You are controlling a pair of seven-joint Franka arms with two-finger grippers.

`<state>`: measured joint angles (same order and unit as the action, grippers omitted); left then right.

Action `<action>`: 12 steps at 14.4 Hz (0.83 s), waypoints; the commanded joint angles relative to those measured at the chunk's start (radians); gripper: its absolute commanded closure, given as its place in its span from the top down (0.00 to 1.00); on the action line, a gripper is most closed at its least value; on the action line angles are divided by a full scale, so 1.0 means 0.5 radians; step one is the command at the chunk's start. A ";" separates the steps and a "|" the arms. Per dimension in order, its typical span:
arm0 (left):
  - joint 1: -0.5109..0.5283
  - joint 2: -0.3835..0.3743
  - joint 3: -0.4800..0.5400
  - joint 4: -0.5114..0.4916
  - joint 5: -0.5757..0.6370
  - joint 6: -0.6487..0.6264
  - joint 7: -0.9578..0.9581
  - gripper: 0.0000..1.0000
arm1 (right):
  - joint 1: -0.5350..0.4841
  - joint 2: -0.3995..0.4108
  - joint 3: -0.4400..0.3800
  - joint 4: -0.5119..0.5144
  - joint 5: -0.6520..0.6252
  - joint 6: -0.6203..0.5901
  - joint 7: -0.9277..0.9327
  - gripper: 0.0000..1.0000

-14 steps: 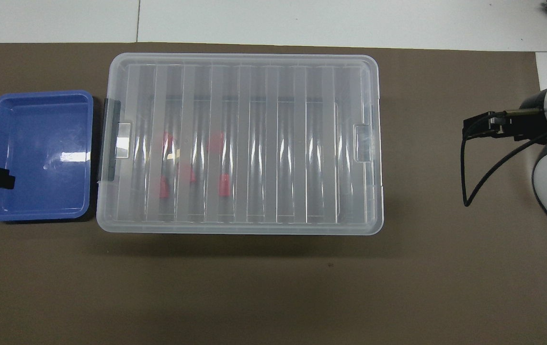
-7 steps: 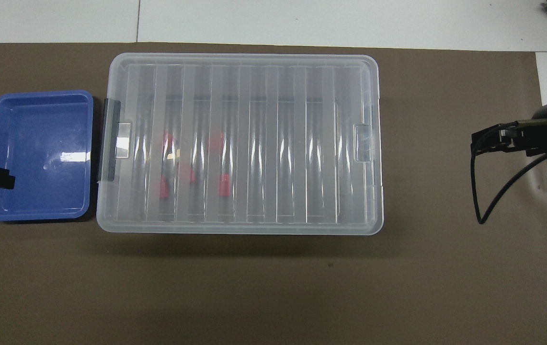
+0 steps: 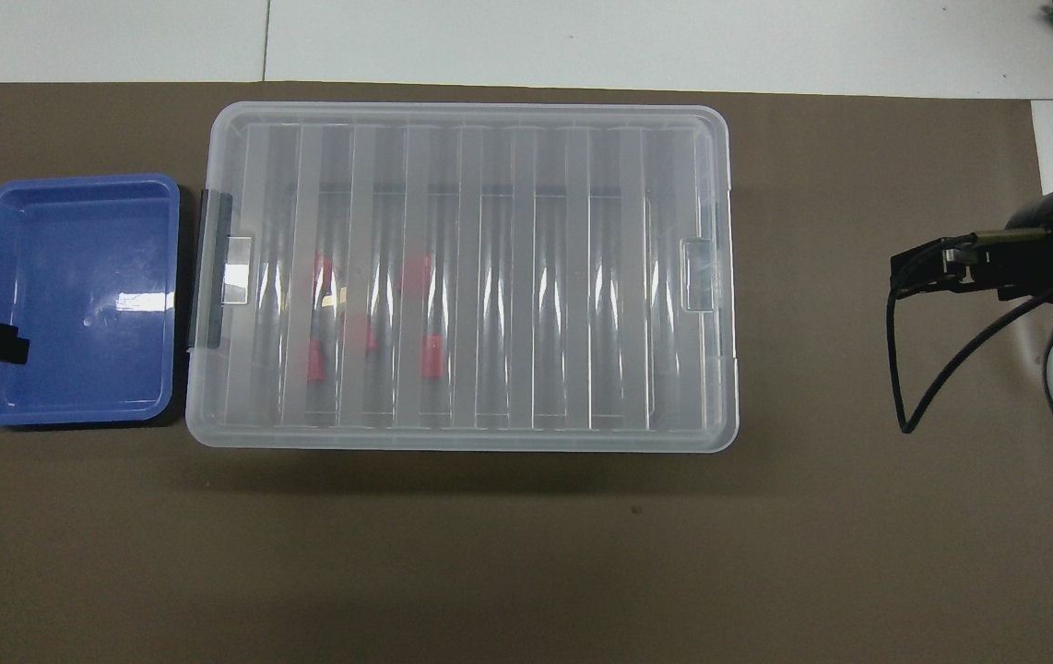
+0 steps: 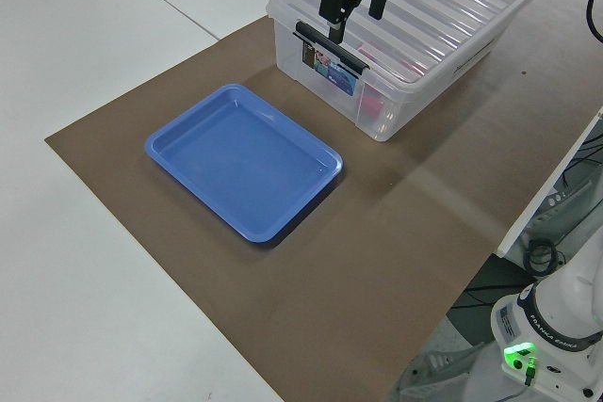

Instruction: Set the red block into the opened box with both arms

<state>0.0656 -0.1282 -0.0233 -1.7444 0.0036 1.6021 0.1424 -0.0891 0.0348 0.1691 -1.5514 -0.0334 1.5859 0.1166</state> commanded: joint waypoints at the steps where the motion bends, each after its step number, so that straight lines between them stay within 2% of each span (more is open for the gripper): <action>1: -0.002 -0.060 0.013 -0.064 -0.023 0.023 0.007 1.00 | -0.009 -0.017 0.015 0.004 -0.025 -0.018 0.049 1.00; 4: -0.002 -0.060 0.013 -0.064 -0.023 0.023 0.007 1.00 | -0.003 -0.027 -0.007 0.016 -0.025 -0.027 0.049 1.00; 5: -0.002 -0.060 0.013 -0.064 -0.023 0.023 0.007 1.00 | 0.079 -0.027 -0.049 0.035 -0.034 -0.055 0.046 1.00; 7: -0.002 -0.060 0.013 -0.067 -0.023 0.023 0.007 1.00 | 0.236 -0.033 -0.285 0.084 -0.010 -0.110 0.040 1.00; 12: -0.002 -0.060 0.013 -0.064 -0.023 0.023 0.007 1.00 | 0.230 -0.042 -0.298 0.066 0.002 -0.193 0.031 1.00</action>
<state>0.0656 -0.1282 -0.0233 -1.7447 0.0036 1.6021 0.1424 0.0207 0.0237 0.0235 -1.5157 -0.0341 1.5095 0.1171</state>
